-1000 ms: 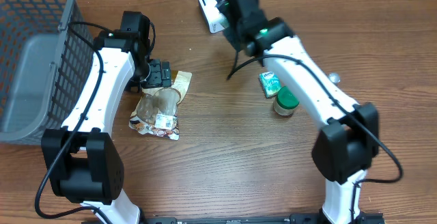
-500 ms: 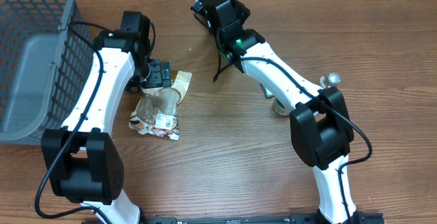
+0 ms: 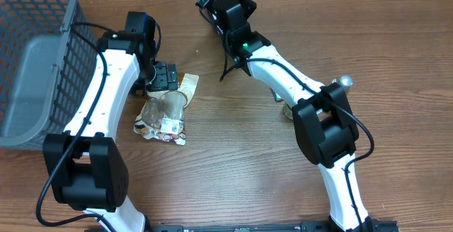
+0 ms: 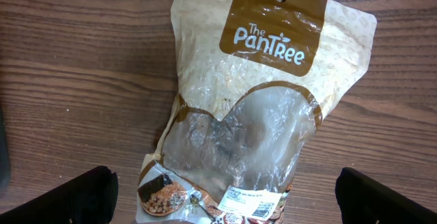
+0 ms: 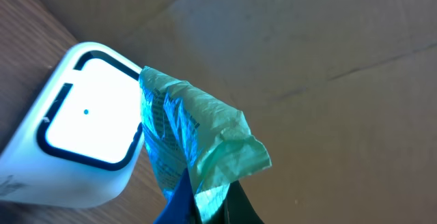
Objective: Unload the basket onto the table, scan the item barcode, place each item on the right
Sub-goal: 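Hold the tissue pack's face against the white scanner window, then carry the tissue pack down and right beside the green-lidded jar, then open the right gripper and raise it off the tissue pack, then move the left gripper right over the Pantree snack bag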
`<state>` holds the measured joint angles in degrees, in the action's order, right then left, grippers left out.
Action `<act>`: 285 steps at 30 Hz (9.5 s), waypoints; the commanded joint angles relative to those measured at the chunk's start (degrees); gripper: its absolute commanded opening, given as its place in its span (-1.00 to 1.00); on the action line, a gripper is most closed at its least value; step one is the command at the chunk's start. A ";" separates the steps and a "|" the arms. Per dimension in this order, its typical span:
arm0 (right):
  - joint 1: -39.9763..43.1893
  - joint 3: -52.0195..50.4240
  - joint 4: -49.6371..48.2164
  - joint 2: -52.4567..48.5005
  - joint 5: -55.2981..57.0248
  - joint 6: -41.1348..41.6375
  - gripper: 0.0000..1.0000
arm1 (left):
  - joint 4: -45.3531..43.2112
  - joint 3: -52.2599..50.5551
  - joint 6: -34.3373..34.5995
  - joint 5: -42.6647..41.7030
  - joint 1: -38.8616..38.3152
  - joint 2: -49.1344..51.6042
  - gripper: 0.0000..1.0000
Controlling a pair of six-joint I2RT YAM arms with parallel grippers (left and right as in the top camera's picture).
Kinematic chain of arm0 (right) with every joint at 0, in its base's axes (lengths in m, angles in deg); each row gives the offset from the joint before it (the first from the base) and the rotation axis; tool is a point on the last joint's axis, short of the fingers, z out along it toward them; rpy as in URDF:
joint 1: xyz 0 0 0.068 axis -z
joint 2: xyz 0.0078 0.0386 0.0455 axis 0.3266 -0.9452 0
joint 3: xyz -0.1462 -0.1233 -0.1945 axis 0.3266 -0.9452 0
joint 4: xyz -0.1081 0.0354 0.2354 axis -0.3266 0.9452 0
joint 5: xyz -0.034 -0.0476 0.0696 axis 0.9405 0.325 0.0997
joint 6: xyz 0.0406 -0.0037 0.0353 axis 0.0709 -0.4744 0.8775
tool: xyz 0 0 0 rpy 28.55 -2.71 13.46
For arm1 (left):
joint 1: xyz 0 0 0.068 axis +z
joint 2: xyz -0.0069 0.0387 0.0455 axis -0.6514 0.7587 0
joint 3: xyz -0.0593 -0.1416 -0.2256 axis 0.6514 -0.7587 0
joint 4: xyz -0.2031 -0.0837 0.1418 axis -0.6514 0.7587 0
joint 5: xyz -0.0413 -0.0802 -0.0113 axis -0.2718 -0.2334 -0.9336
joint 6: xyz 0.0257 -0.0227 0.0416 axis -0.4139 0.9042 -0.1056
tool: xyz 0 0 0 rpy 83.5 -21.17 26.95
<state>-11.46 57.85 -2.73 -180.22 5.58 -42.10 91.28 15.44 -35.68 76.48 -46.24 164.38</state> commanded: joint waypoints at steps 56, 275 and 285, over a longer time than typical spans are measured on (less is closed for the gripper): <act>-0.15 1.49 8.57 7.50 -10.27 14.34 -0.93 | -0.07 -0.17 -1.11 -0.24 -0.04 0.74 0.99; 3.45 -18.80 50.90 13.79 -43.19 80.96 1.00 | -4.00 -1.99 -7.37 -18.16 0.31 10.32 -0.78; 3.45 -18.80 50.95 13.79 -43.19 80.96 1.00 | -0.79 -1.99 4.17 -1.01 0.33 9.33 -0.85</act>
<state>-8.29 37.94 48.24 -166.27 -38.18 38.90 89.37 14.00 -37.25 66.93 -45.56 175.29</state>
